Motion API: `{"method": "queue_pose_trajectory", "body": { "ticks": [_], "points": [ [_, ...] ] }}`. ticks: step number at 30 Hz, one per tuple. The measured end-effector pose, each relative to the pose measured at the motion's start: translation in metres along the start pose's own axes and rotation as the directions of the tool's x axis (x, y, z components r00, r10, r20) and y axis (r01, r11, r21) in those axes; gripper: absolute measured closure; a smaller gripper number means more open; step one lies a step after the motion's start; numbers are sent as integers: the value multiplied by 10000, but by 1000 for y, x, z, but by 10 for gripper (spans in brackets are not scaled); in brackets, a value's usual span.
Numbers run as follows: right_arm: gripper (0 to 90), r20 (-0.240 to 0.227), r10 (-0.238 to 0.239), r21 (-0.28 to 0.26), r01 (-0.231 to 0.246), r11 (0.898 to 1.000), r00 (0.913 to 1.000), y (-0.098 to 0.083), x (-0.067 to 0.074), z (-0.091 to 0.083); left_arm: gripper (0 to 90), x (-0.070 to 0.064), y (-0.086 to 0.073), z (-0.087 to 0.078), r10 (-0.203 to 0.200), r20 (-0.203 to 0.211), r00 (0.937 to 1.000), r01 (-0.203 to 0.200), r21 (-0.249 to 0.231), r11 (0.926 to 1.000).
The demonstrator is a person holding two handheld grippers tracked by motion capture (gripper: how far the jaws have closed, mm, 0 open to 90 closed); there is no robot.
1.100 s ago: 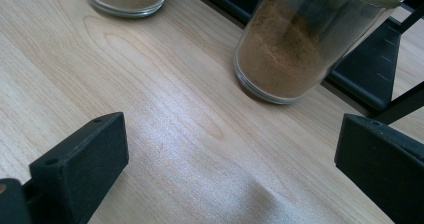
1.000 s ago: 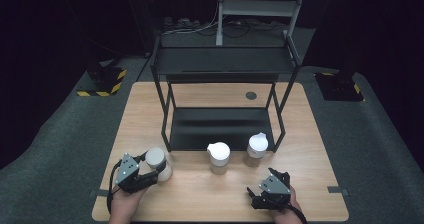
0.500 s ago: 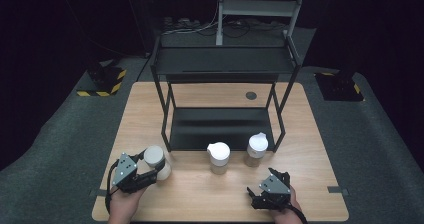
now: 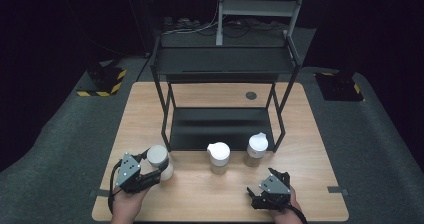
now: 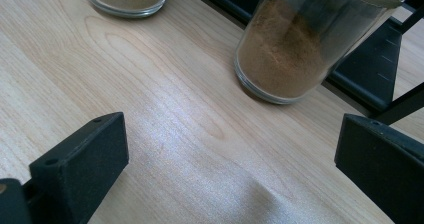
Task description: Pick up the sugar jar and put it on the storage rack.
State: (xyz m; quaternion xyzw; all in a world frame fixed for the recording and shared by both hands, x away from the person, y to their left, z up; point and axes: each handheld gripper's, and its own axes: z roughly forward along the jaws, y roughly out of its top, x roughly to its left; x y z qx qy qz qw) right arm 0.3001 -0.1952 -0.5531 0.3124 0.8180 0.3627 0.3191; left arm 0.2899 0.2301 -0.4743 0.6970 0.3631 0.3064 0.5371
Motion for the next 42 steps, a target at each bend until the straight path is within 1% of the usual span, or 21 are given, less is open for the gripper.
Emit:
{"method": "queue_pose_trajectory", "body": {
  "ticks": [5, 8, 10, 13, 16, 19, 24, 28, 33, 34, 42],
  "points": [
    [0, -4, 71, -4, -71, 10000, 10000, 0, 0, 0, 339, -3, 2, 4, -63, -38, 10000, 63, 92, 9999],
    [0, -10, 47, -15, -47, 10000, 10000, 0, 0, 0, 339, -7, 5, 7, -81, -4, 10000, 81, 66, 9999],
    [0, -29, 69, -50, -69, 10000, 10000, 0, -1, 0, 339, -8, 7, 8, -37, -1, 10000, 37, 88, 10000],
    [0, -60, 127, -60, -127, 9999, 9999, 0, -1, -1, 339, -9, 8, 10, -36, 2, 10000, 36, 87, 10000],
    [0, -65, 147, -78, -147, 9999, 9999, 0, -2, -1, 339, -10, 12, 13, 59, -13, 10000, -59, 142, 9999],
    [0, -71, 162, -98, -163, 9998, 9998, -1, -2, -1, 339, -10, 15, 15, -23, -34, 10000, 23, 131, 9999],
    [0, -68, 138, -83, -139, 9999, 9999, 0, -2, -1, 339, -10, 22, 20, 131, -43, 9999, -130, 190, 9997],
    [0, -73, 162, -78, -163, 9998, 9998, 0, -2, -1, 339, -10, 27, 24, 181, -37, 9998, -180, 221, 9996],
    [0, -80, 175, -94, -176, 9998, 9998, -1, -2, -1, 339, -11, 30, 29, 137, -71, 9999, -136, 259, 9996],
    [0, -83, 185, -102, -186, 9998, 9998, -1, -2, -1, 339, -11, 31, 32, 28, -114, 9999, -26, 246, 9997],
    [0, -65, 191, -109, -192, 9998, 9998, -1, -2, -1, 339, -12, 31, 41, -24, -260, 9997, 34, 351, 9994]
  ]
}}
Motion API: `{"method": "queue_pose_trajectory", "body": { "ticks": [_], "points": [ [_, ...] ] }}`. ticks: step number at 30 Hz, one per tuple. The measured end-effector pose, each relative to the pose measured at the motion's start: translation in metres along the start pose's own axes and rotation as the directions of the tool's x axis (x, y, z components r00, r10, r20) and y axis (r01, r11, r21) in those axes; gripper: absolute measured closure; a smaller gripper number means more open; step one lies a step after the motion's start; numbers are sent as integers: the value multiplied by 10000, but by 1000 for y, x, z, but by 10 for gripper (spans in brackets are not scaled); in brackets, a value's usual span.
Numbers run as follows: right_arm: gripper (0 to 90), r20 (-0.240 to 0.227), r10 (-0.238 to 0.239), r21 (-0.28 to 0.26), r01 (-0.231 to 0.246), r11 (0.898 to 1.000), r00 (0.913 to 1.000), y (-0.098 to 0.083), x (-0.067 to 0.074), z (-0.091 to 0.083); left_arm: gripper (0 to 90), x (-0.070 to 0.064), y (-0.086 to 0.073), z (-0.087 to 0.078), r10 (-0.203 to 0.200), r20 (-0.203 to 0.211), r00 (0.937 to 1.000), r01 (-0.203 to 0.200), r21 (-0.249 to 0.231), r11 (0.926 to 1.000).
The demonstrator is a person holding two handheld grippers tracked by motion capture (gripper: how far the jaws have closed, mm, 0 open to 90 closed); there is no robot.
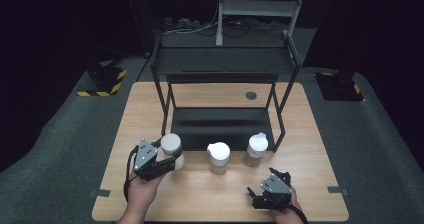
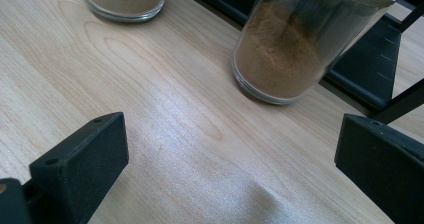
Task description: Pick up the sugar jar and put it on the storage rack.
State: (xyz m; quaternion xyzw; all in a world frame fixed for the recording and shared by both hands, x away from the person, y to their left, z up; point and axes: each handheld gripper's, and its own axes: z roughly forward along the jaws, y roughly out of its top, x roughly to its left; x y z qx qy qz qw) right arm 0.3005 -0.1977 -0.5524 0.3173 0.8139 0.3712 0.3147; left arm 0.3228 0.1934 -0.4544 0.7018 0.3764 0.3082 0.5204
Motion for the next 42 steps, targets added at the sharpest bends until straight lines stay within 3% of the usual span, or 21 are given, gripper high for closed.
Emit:
{"method": "queue_pose_trajectory", "body": {
  "ticks": [30, 42],
  "points": [
    [0, -41, -114, 39, 114, 9999, 9999, 0, 1, 0, 339, 3, 13, 53, 232, -182, 9996, -224, 438, 9988],
    [0, -49, -157, 19, 157, 9999, 9999, 0, 1, 0, 339, 10, 16, 69, 10, -330, 9995, 10, 604, 9982]
  ]
}}
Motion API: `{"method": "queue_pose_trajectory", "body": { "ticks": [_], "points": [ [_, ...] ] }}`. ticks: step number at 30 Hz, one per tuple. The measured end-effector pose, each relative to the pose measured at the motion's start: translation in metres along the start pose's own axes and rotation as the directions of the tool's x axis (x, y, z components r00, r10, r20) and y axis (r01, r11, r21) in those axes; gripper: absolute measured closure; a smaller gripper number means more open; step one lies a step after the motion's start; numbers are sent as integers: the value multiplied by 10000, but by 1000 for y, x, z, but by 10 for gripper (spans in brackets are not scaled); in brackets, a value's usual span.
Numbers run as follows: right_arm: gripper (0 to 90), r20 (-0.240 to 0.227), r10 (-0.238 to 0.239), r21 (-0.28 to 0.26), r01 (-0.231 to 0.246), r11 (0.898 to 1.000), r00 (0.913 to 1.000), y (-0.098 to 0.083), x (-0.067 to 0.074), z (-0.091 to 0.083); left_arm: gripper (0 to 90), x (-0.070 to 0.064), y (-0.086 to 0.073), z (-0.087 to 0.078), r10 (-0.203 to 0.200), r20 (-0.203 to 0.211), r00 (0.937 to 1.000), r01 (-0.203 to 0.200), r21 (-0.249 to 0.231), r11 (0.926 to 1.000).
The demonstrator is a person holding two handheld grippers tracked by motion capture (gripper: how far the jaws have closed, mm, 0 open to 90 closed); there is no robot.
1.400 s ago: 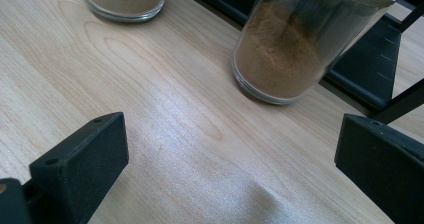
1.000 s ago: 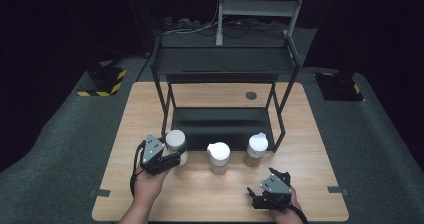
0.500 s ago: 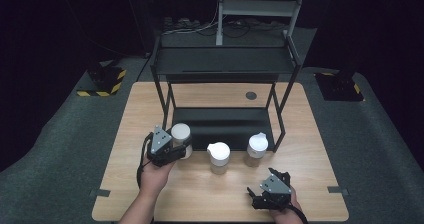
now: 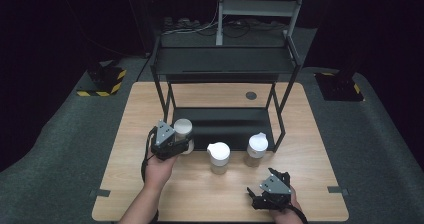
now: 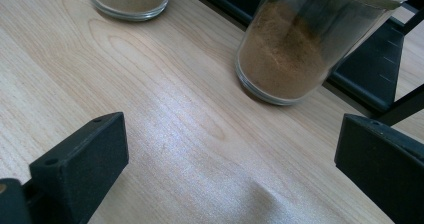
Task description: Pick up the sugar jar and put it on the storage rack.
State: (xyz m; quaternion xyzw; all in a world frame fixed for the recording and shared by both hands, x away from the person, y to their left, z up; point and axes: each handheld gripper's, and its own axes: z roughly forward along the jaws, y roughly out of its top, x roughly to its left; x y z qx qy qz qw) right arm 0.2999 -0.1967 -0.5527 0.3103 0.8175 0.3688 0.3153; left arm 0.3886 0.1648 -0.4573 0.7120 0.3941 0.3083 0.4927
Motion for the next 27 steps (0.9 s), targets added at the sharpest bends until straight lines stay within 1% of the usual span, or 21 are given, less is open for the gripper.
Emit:
{"method": "queue_pose_trajectory", "body": {
  "ticks": [3, 7, 9, 19, 27],
  "points": [
    [0, -12, 7, 3, -7, 10000, 10000, 0, 0, 0, 339, 1, 1, 3, 43, -48, 10000, -43, 41, 10000],
    [0, -31, 21, 5, -21, 10000, 10000, 0, 0, 0, 339, 2, 3, 7, -118, -12, 9999, 118, 79, 9999],
    [0, -29, -6, 4, 6, 10000, 10000, 0, 0, 0, 338, 1, 6, 10, -4, -75, 10000, 4, 106, 9999],
    [0, -39, -52, -10, 52, 10000, 10000, 0, 0, 0, 338, 1, 13, 22, 67, -225, 9997, -62, 240, 9997],
    [0, -29, -37, -41, 37, 10000, 10000, 0, 0, 0, 338, 1, 17, 30, 36, -310, 9995, -27, 294, 9996]
  ]
}}
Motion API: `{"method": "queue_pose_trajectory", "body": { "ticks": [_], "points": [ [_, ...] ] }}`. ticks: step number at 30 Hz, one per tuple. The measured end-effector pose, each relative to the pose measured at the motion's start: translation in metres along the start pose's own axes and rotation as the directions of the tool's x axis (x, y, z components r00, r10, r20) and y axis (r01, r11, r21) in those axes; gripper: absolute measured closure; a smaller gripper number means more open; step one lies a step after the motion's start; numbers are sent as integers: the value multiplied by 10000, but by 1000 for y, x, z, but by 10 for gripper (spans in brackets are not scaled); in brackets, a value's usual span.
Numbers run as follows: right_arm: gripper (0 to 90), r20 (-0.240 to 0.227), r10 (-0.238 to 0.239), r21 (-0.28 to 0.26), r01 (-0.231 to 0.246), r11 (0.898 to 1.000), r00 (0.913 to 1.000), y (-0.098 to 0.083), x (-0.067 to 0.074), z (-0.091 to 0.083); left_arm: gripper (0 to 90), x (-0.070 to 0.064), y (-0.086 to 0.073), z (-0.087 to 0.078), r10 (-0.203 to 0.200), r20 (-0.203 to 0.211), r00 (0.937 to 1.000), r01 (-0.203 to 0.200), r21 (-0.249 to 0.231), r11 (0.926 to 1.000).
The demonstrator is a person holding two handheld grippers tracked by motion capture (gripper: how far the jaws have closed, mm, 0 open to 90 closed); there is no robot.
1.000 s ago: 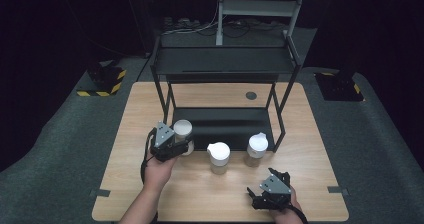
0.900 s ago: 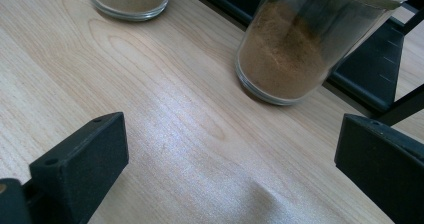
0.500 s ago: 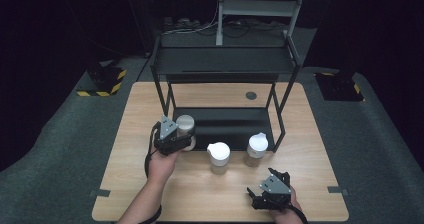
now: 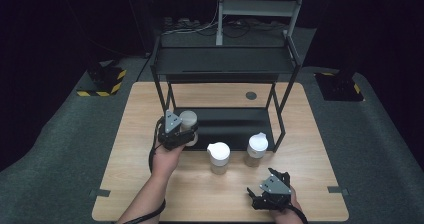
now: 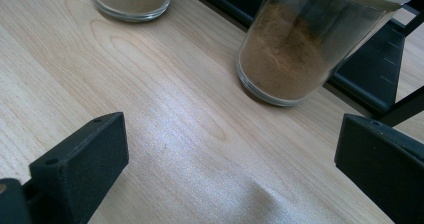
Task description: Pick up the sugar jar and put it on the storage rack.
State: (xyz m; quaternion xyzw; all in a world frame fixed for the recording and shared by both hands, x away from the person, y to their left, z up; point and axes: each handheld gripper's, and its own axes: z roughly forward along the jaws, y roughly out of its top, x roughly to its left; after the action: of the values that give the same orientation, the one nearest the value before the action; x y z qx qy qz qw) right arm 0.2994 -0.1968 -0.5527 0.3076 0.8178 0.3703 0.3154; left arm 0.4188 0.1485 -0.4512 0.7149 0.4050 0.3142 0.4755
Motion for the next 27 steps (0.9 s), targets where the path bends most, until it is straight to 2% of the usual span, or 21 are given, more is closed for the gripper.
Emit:
{"method": "queue_pose_trajectory", "body": {
  "ticks": [9, 20, 23, 27],
  "points": [
    [0, -1, -21, 11, 21, 10000, 10000, 0, 0, 0, 338, 1, 1, 9, -166, -11, 9999, 167, 164, 9997],
    [0, -11, 8, -30, -8, 10000, 10000, 0, 0, 0, 338, 2, -1, 20, -63, -161, 9999, 71, 483, 9988],
    [0, -5, 20, -37, -20, 10000, 10000, 0, 0, -1, 339, 1, -2, 22, -174, -205, 9996, 183, 450, 9988],
    [0, 4, 49, -64, -49, 10000, 10000, 0, -1, -1, 338, 1, -3, 26, -55, -234, 9997, 70, 642, 9979]
  ]
}}
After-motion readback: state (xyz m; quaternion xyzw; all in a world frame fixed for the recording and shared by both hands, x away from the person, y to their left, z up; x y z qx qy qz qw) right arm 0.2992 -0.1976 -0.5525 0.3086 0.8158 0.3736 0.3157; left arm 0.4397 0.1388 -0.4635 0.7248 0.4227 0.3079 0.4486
